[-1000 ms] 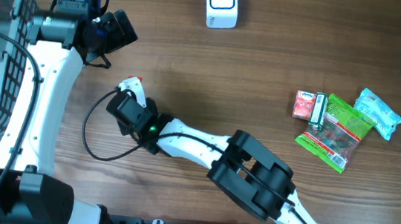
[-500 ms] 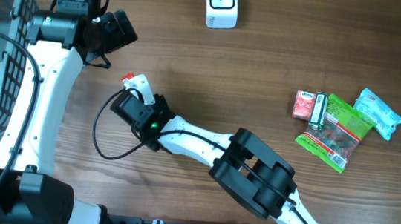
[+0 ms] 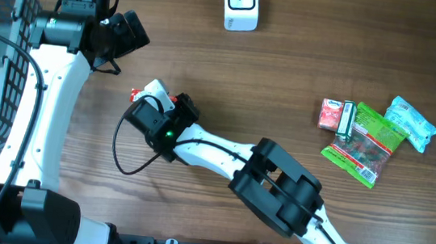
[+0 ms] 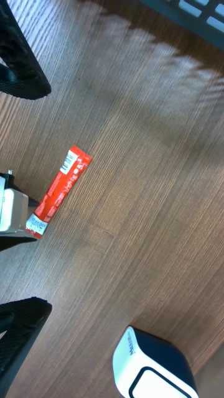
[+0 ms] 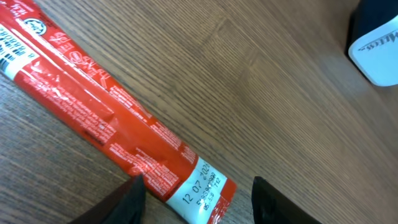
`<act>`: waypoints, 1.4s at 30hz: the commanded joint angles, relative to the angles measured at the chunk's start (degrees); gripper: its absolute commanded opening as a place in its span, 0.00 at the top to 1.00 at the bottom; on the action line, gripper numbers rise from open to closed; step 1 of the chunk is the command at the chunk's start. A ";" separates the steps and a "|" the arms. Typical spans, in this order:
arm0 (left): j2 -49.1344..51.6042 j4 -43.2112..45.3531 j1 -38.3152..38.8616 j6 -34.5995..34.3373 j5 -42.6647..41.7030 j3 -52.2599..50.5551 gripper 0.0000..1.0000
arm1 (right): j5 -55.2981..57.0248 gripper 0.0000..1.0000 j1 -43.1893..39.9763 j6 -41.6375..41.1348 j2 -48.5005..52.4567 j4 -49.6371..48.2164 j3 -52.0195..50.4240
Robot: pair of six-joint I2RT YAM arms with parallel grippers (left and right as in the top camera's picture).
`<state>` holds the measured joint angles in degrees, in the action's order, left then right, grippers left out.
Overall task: Scan the item barcode
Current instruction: 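Grasp the red stick sachet by its end with the right gripper, then raise the red sachet up to the white scanner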
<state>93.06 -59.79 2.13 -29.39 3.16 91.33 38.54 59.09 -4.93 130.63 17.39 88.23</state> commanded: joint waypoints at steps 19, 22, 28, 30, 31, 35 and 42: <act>-0.26 0.13 -0.28 0.24 0.15 -0.22 0.00 | -50.16 0.96 -15.15 13.81 0.22 7.65 -0.55; -0.26 0.13 -0.28 0.24 0.15 -0.22 0.00 | -43.67 0.96 -15.63 13.77 -3.23 11.58 -0.48; -0.26 0.13 -0.28 0.24 0.15 -0.22 0.00 | -27.76 0.96 -17.62 12.92 -14.56 25.99 -0.50; -0.26 0.13 -0.28 0.24 0.13 -0.22 0.00 | -23.12 0.96 -19.10 10.73 -17.31 31.71 -0.50; -0.26 0.13 -0.28 0.24 0.15 -0.22 0.00 | -21.75 0.96 -19.89 9.94 -18.08 33.66 -0.50; -0.26 0.13 -0.28 0.24 0.15 -0.22 0.00 | -18.88 0.96 -24.65 4.39 -20.04 40.22 -0.50; -0.26 0.13 -0.28 0.24 0.15 -0.22 0.00 | -19.04 0.96 -27.30 2.49 -26.80 40.79 -0.50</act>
<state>93.06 -59.79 2.13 -29.41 3.16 91.33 18.26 31.66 -0.40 109.67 58.28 87.72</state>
